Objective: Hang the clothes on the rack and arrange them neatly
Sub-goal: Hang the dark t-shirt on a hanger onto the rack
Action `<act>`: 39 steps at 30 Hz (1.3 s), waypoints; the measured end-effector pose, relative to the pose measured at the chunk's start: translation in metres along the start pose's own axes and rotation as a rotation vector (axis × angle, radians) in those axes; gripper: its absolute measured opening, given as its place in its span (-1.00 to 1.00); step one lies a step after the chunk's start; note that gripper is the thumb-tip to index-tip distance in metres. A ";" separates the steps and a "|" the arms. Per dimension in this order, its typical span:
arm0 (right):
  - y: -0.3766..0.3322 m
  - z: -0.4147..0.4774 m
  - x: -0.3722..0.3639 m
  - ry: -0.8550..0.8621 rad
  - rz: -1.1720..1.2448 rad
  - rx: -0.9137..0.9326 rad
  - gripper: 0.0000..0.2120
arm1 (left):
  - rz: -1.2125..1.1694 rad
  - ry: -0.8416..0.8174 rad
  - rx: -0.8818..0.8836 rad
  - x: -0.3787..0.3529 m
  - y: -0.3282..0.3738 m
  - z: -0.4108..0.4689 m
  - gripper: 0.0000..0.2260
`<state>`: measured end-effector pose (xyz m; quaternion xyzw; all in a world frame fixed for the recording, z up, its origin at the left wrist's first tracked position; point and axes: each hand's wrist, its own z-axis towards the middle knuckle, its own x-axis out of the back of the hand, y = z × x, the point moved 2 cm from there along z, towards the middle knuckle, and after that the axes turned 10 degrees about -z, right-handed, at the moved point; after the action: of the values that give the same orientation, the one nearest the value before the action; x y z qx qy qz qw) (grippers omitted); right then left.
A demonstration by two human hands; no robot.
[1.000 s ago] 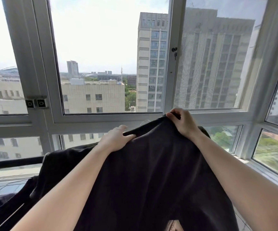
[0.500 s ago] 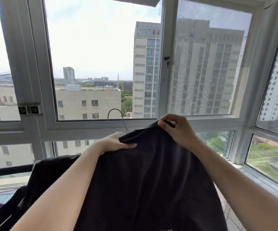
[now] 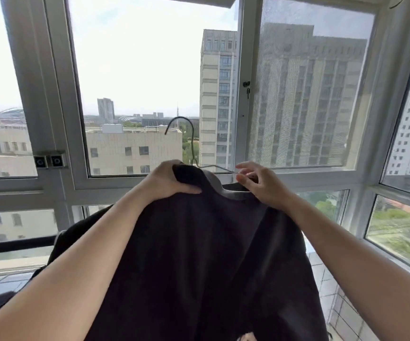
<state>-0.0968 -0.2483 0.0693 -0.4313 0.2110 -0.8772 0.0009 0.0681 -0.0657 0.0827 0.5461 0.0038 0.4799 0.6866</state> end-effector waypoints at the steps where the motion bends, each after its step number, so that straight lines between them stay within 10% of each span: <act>1: -0.005 0.000 0.004 -0.002 0.006 0.022 -0.78 | 0.018 -0.008 -0.011 0.003 0.011 -0.004 -0.70; 13: -0.040 -0.032 0.044 0.323 0.054 0.012 -0.77 | 0.020 0.149 -0.005 0.053 0.052 -0.081 -0.70; 23: -0.072 -0.084 0.088 0.245 0.116 0.074 -0.79 | -0.063 0.348 -0.119 0.061 0.093 -0.147 -0.88; 39: -0.181 -0.144 0.066 0.139 0.099 0.059 -0.62 | -0.214 0.014 -0.027 0.056 0.076 -0.220 -0.83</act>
<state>-0.2147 -0.0419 0.1085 -0.3581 0.2058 -0.9098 0.0422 -0.0683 0.1316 0.0807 0.5299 0.0605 0.4077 0.7412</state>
